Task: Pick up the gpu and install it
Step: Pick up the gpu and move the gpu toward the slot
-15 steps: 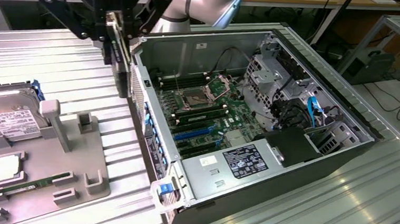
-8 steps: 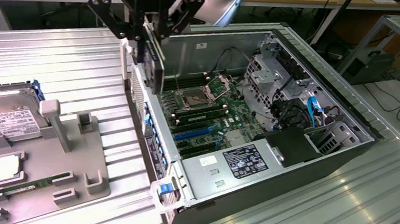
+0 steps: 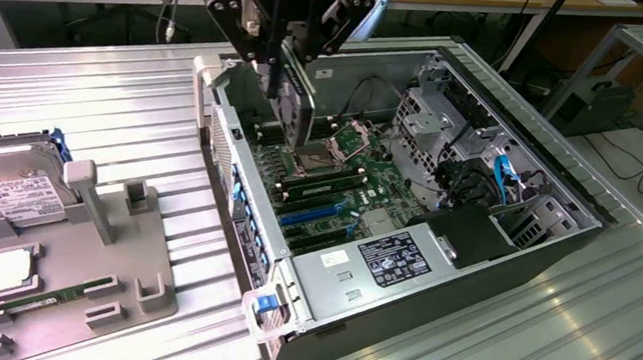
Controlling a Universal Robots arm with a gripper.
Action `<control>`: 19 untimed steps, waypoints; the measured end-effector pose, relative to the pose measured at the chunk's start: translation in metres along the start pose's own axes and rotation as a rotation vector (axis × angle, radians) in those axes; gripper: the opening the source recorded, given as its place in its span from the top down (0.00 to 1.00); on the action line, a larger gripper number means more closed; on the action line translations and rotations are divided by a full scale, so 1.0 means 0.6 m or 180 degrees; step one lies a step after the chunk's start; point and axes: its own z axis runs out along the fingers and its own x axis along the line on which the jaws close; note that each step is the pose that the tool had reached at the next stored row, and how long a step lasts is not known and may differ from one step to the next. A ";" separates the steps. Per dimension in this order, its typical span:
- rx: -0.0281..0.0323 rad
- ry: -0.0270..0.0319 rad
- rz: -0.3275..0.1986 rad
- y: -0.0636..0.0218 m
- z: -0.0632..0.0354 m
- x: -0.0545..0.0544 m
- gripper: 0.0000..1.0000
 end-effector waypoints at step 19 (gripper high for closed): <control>0.0002 0.0000 0.0000 -0.003 0.012 -0.134 0.72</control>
